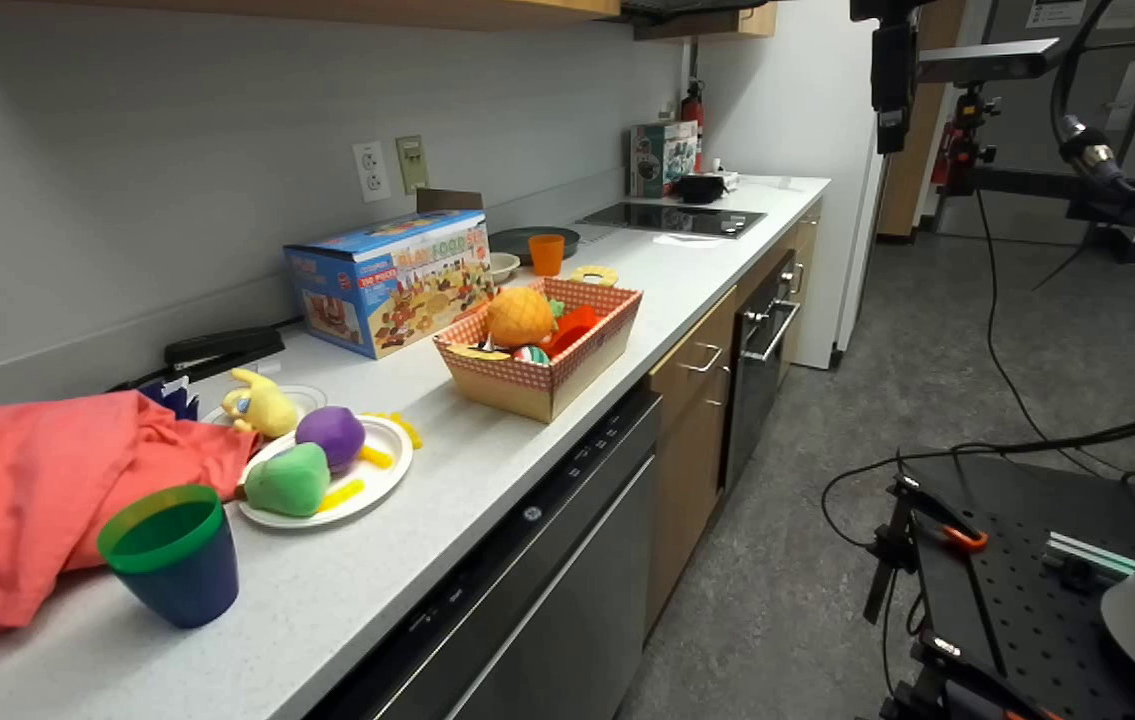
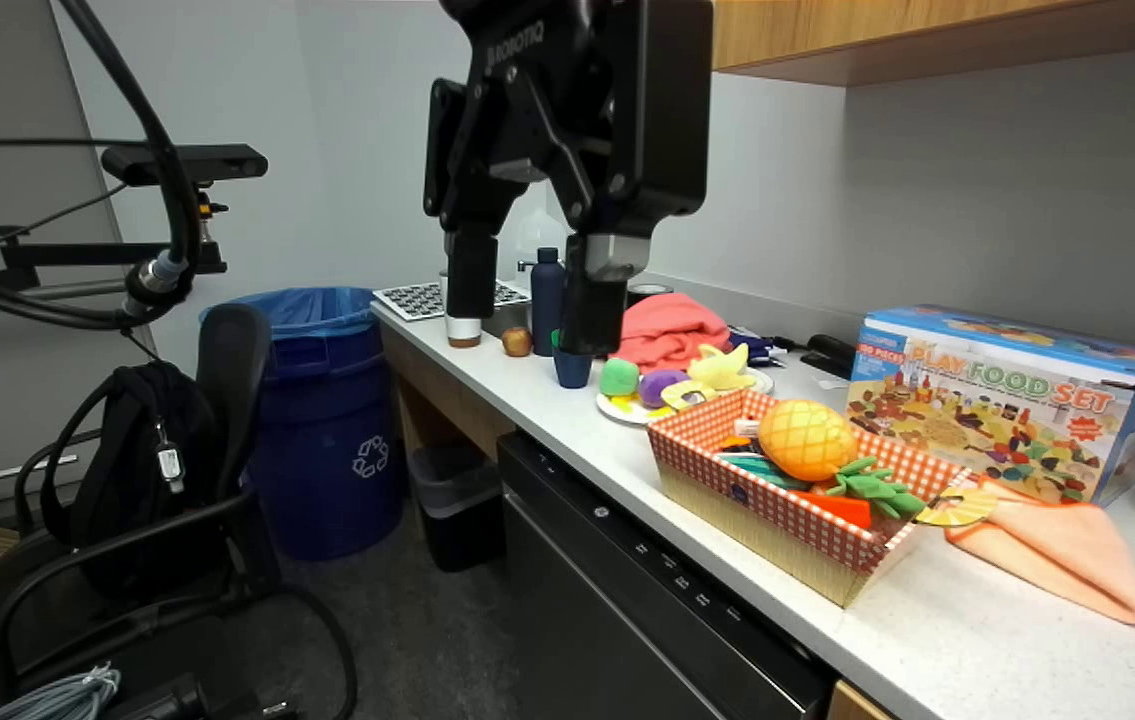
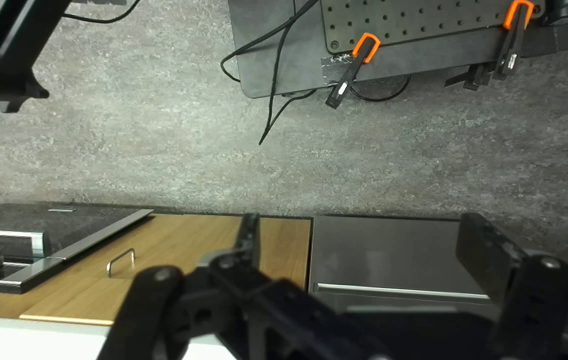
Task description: Remove the toy pineapple from the fruit box and put it on the counter
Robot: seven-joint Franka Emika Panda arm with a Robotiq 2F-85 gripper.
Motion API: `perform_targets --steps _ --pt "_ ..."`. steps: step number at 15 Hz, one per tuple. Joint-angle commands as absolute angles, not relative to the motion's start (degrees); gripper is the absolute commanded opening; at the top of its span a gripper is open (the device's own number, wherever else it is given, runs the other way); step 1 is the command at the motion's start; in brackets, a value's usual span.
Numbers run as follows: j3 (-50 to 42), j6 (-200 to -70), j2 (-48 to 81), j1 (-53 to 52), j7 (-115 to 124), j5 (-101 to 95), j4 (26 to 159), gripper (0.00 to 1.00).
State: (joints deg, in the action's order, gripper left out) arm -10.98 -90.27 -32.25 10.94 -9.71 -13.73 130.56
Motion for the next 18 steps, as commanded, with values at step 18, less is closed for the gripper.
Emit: perform_targets --steps 18 --pt "-10.68 -100.94 -25.11 9.88 -2.53 -10.90 133.92 1.00"
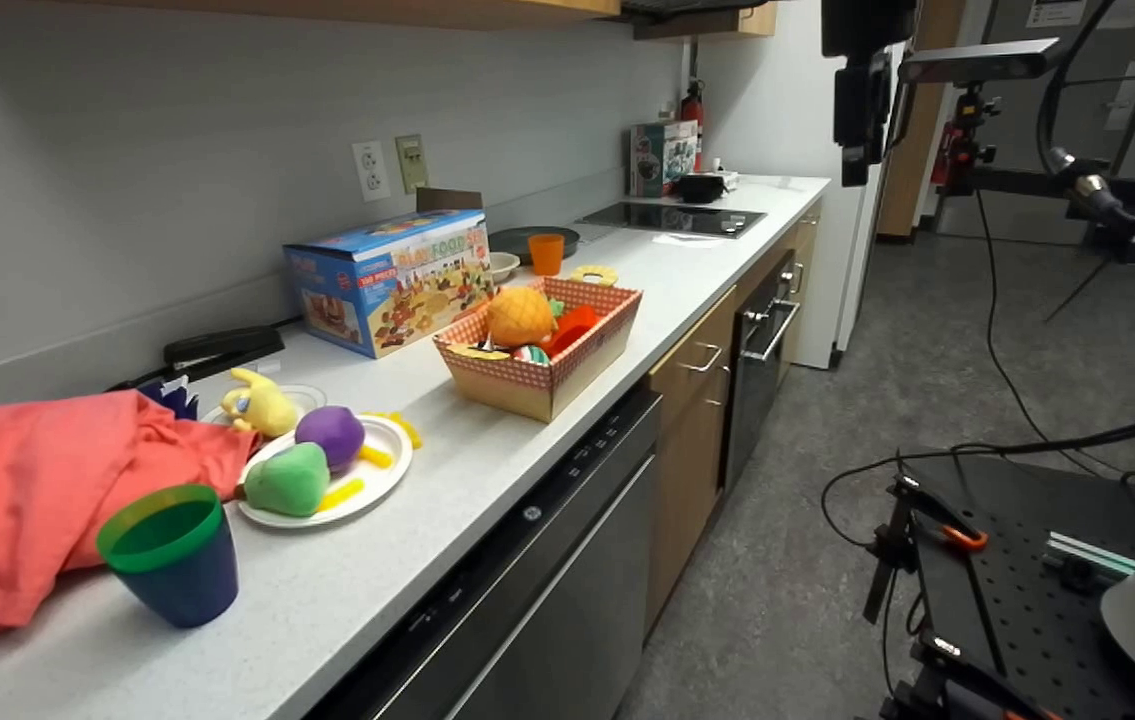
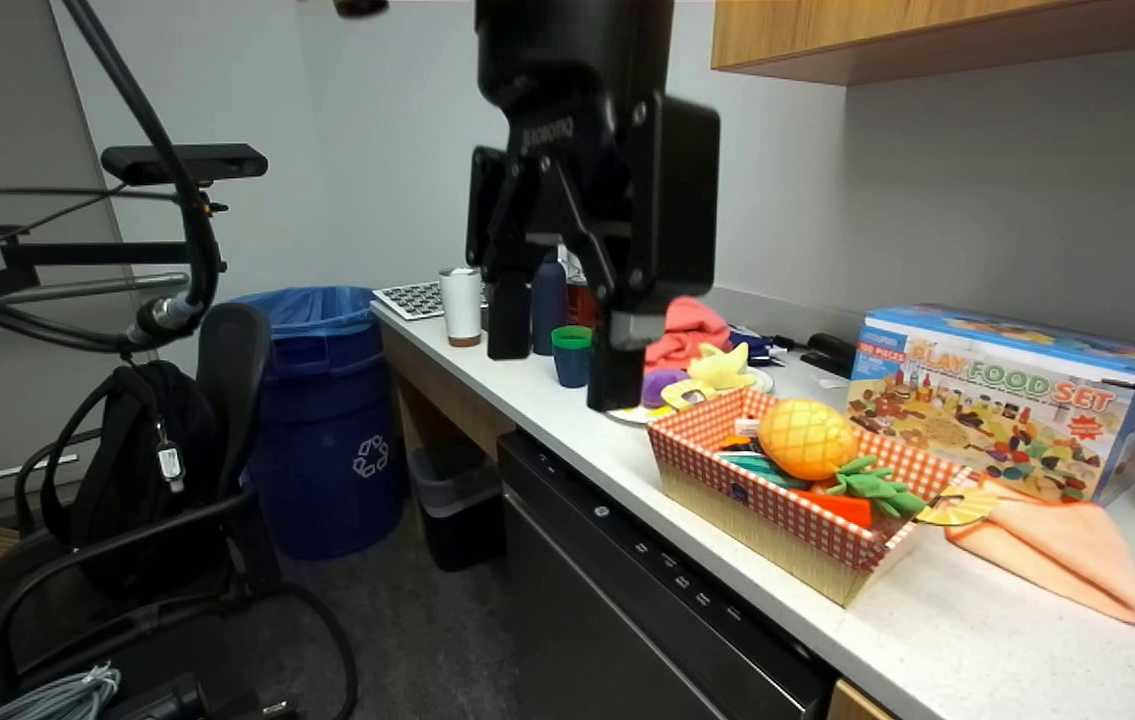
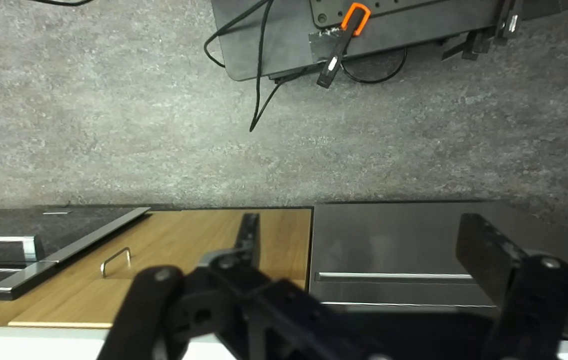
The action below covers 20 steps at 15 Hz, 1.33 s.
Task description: Remove the toy pineapple from the fruit box and put it on the counter
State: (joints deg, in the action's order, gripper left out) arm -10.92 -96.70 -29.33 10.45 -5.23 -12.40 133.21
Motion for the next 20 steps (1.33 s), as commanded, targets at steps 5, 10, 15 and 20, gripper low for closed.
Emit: perform_targets --steps 5,10,15,20 --pt "-10.18 -106.41 -14.29 9.23 -2.35 -9.41 129.15 1.00" --pt "-10.00 -104.50 -9.73 9.31 -3.58 -8.08 121.08 1.00" --pt "-9.94 -105.85 -10.17 9.56 -2.98 -9.17 121.22 1.00" --pt "-9.93 -105.79 -9.70 9.56 -2.98 -9.14 121.01 1.00"
